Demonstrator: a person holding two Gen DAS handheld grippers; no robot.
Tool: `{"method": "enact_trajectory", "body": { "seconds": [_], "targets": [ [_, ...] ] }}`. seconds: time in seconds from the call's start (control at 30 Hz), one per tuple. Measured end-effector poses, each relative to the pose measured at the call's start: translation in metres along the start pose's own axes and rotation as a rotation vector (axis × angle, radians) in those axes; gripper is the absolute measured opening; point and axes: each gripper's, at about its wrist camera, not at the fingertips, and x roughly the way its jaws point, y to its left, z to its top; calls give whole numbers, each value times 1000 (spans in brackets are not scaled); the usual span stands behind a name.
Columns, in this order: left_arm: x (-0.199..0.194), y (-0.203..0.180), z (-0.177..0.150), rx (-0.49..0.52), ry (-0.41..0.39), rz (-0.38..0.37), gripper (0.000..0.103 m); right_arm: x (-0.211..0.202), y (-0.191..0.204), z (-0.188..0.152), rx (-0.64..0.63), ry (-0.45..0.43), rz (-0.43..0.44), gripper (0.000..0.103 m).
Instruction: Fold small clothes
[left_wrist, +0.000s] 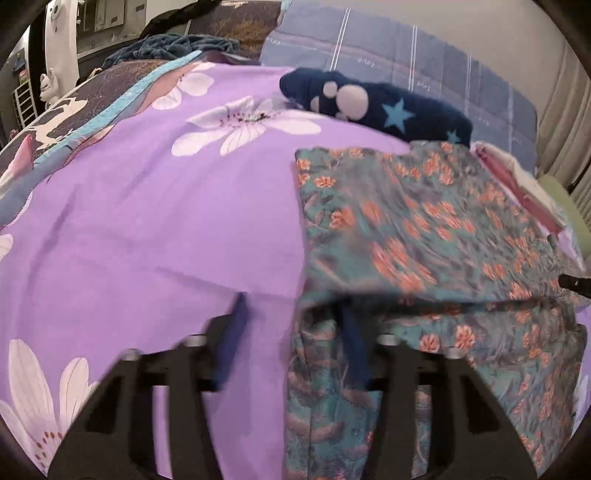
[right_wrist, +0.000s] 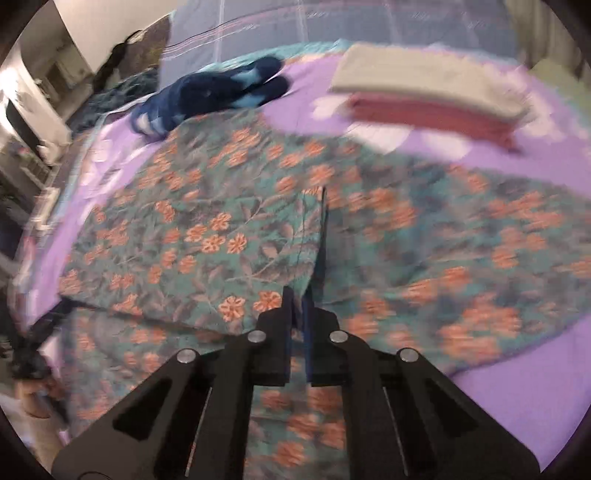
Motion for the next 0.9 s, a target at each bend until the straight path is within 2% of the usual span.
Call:
{"method": "enact_trajectory", "body": {
  "seconds": [0.03, 0.07, 0.1, 0.2, 0.23, 0.3, 0.33, 0.43, 0.53, 0.6, 0.67, 0.7, 0.73, 0.8, 0.83, 0.9],
  "targets": [
    [0, 1, 0, 1, -5, -13, 37, 4, 1, -1, -33, 20, -70, 19],
    [0, 1, -2, 1, -11, -15, 35, 7, 1, -1, -48, 43, -102, 40],
    [0, 1, -3, 3, -16, -18, 33, 8, 0, -3, -43, 50, -99, 50],
    [-4, -1, -8, 9, -37, -29, 28, -13, 12, 4, -19, -23, -60, 49],
    [-5, -1, -8, 10, -41, -27, 27, -27, 26, 11, -40, -85, -52, 49],
    [-8, -2, -10, 16, -47, -21, 19, -39, 51, 20, -94, -132, -18, 49],
    [-9, -2, -11, 20, -48, -11, 17, -43, 71, 25, -147, -136, 25, 49],
    [-7, 9, -13, -15, -37, -35, 17, -42, 119, 28, -260, -113, 121, 48],
    [-8, 15, -15, -40, -38, -61, 19, -23, 149, 13, -294, -41, 220, 48],
    [-9, 11, -15, -25, -43, -46, 19, -2, 153, 0, -270, 21, 228, 47],
    [-12, 8, -15, -12, -52, -47, 18, 31, 144, -19, -213, 97, 183, 44],
    [-17, 7, -15, -18, -61, -70, 18, 34, 137, -24, -189, 66, 208, 42],
    [-27, 7, -14, -51, -81, -143, 18, 30, 136, -27, -185, 18, 226, 42],
    [-44, 0, -10, -86, -113, -263, 19, 26, 136, -34, -231, -1, 226, 42],
    [-54, -9, -7, -72, -136, -301, 22, 24, 136, -37, -245, 2, 228, 46],
    [-69, -42, 3, 17, -179, -300, 43, 20, 135, -42, -274, 15, 246, 54]
  ]
}}
